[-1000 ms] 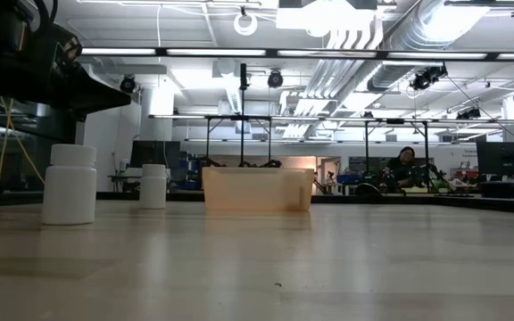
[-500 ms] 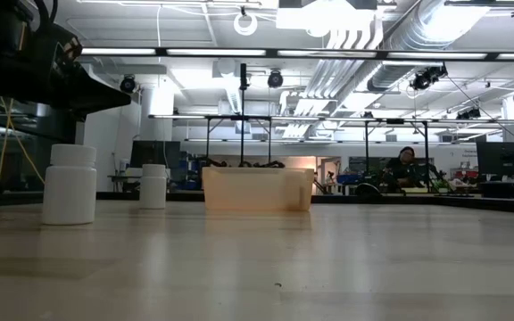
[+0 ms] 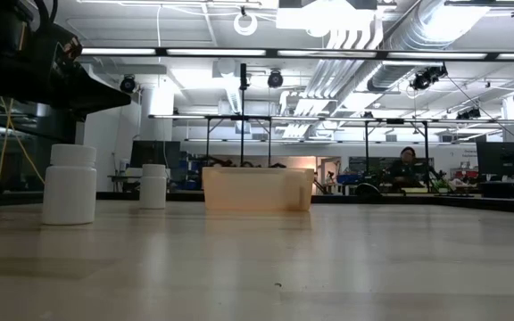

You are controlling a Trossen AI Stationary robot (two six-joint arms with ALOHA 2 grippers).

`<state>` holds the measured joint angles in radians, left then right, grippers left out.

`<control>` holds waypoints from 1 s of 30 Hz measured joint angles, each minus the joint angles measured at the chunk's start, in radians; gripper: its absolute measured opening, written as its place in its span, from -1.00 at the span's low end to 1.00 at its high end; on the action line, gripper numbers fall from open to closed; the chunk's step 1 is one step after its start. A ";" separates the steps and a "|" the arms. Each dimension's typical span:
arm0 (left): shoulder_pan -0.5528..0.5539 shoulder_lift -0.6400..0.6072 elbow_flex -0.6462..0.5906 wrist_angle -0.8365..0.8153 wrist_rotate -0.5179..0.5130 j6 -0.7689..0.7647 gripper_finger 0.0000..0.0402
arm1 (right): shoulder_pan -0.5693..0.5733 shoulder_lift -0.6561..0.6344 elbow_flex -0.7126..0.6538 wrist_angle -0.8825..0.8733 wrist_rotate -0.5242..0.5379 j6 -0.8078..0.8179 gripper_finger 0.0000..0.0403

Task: Pick and place pill bottles into a basket
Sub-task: Put the yellow pill bottle into the orange bin

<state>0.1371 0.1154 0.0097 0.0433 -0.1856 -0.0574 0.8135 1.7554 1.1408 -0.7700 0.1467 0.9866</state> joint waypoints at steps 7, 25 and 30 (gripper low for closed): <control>0.000 0.000 0.000 0.000 0.000 0.000 -0.69 | 0.000 0.000 0.000 0.000 0.000 0.000 -0.25; 0.000 0.000 0.000 0.000 0.000 -0.001 -0.69 | -0.113 -0.001 0.082 0.009 0.111 -0.155 -0.43; 0.000 0.000 0.000 0.000 0.000 -0.001 -0.69 | -0.230 -0.002 0.164 -0.004 0.202 -0.450 -0.43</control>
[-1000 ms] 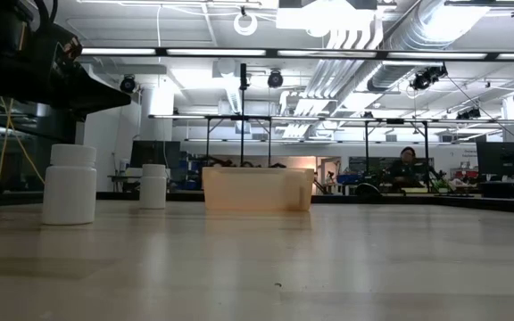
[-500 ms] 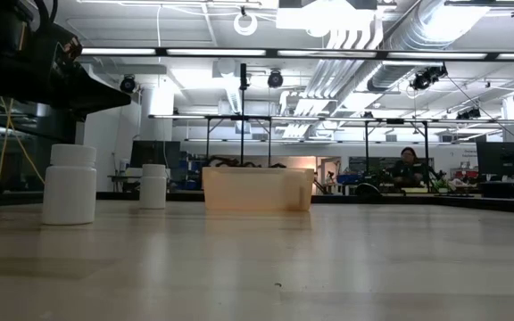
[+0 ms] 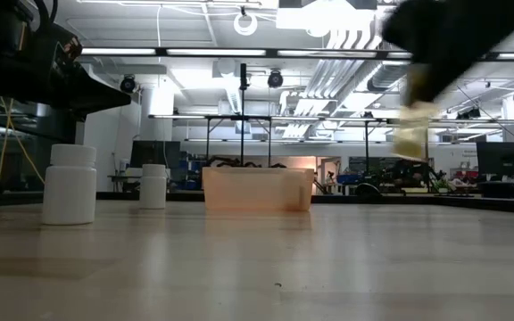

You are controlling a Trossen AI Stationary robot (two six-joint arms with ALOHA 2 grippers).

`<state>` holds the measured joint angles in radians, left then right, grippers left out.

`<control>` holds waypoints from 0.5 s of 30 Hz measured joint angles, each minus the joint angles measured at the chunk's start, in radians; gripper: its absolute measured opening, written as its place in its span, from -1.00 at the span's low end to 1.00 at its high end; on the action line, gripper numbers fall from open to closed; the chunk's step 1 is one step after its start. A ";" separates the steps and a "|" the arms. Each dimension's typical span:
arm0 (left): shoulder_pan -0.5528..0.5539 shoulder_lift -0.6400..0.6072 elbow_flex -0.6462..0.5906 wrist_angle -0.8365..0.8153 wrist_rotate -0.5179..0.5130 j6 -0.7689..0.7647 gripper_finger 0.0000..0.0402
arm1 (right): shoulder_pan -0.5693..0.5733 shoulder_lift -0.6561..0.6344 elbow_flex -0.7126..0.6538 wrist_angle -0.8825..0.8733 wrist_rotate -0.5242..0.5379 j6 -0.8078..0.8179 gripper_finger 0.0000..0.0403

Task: Pick and place pill bottles into a basket
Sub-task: Put the yellow pill bottle into the orange bin

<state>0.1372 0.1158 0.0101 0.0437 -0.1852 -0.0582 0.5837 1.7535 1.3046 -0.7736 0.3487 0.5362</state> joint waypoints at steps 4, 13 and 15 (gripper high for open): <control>0.000 0.000 0.000 0.000 0.000 0.000 -0.69 | -0.129 0.000 0.048 0.000 -0.038 -0.223 -0.44; 0.000 0.000 0.000 0.006 0.000 0.000 -0.69 | -0.496 0.000 0.107 0.002 -0.171 -0.645 -0.43; 0.000 0.000 0.000 0.006 0.000 0.000 -0.69 | -0.577 0.000 0.131 0.003 -0.199 -0.703 -0.43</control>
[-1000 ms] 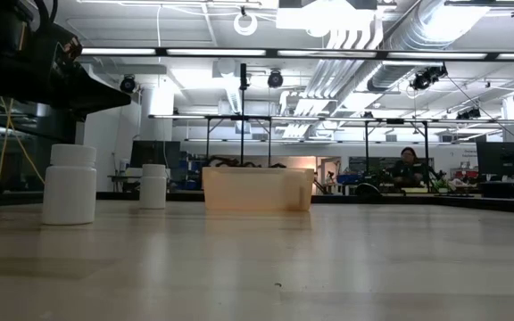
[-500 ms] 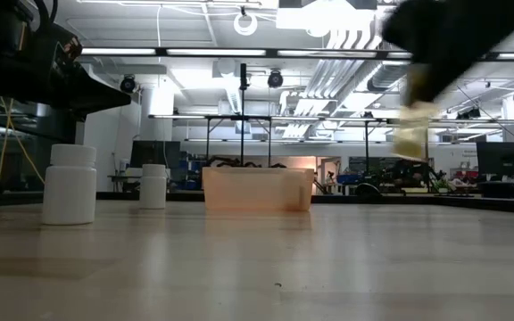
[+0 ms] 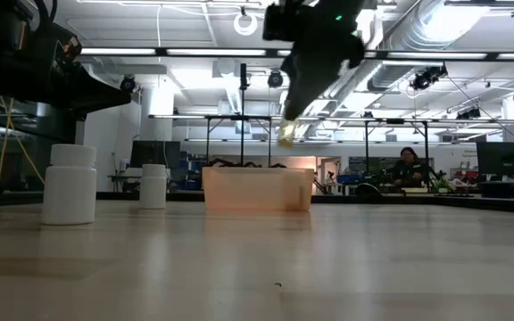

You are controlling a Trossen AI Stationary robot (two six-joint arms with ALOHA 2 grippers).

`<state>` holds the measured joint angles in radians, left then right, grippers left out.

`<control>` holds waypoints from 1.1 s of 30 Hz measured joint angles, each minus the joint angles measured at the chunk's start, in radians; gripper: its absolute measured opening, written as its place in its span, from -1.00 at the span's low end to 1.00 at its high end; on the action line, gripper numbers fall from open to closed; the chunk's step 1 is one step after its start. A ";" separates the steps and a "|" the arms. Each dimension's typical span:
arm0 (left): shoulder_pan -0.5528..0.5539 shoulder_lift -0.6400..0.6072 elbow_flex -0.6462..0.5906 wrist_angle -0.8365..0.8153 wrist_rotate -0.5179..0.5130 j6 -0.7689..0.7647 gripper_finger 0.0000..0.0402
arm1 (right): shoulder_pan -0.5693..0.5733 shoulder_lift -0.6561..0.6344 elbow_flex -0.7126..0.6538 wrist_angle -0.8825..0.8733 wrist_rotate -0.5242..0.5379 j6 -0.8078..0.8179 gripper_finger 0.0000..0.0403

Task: Pick and place pill bottles into a basket
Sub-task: Put the yellow pill bottle into the orange bin

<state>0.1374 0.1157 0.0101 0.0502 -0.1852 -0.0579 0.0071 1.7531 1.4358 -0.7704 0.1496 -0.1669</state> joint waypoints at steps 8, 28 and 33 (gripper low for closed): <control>0.000 0.000 0.000 0.003 -0.001 0.000 -0.69 | -0.210 0.006 0.093 0.127 -0.084 -0.134 -0.43; 0.000 0.000 0.000 0.000 -0.013 0.008 -0.69 | -0.290 0.172 0.091 0.083 -0.175 -0.125 -0.43; 0.000 0.000 0.000 0.000 -0.019 0.008 -0.69 | -0.286 0.193 0.091 0.068 -0.193 -0.123 -0.43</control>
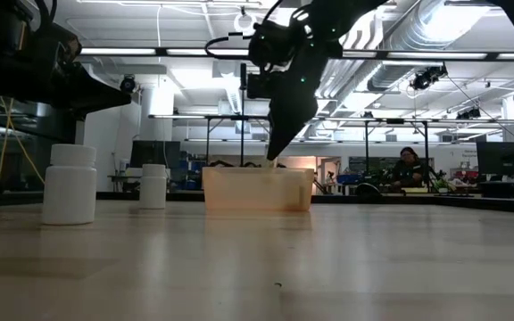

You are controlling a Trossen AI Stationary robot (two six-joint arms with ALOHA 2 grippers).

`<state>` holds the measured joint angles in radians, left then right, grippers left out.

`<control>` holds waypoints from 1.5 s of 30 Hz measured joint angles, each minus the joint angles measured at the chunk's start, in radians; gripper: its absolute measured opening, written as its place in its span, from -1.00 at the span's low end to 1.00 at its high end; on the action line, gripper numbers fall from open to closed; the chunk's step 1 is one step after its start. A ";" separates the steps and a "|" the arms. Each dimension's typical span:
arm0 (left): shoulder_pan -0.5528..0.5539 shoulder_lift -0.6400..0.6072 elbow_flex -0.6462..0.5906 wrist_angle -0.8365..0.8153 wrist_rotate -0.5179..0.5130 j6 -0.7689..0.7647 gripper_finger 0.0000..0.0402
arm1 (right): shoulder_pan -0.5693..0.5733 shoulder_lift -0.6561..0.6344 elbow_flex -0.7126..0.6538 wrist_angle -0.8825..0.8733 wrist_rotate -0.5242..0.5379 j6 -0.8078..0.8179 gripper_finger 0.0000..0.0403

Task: Pick and place pill bottles into a basket
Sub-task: Put the yellow pill bottle into the orange bin

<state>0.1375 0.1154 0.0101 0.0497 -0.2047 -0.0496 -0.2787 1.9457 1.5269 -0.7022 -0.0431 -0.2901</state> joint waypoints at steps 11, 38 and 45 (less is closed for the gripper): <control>0.000 0.000 0.000 0.000 0.000 0.000 -0.69 | -0.029 0.000 0.000 -0.083 -0.076 -0.007 -0.43; 0.000 0.000 0.000 0.000 -0.019 0.000 -0.69 | -0.038 0.069 0.019 -0.021 -0.085 -0.051 -0.43; 0.000 0.000 0.000 0.000 -0.020 0.000 -0.69 | -0.038 0.069 0.024 -0.043 -0.090 -0.038 -0.43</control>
<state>0.1375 0.1158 0.0097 0.0498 -0.2249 -0.0494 -0.3164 2.0144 1.5513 -0.7455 -0.1333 -0.3279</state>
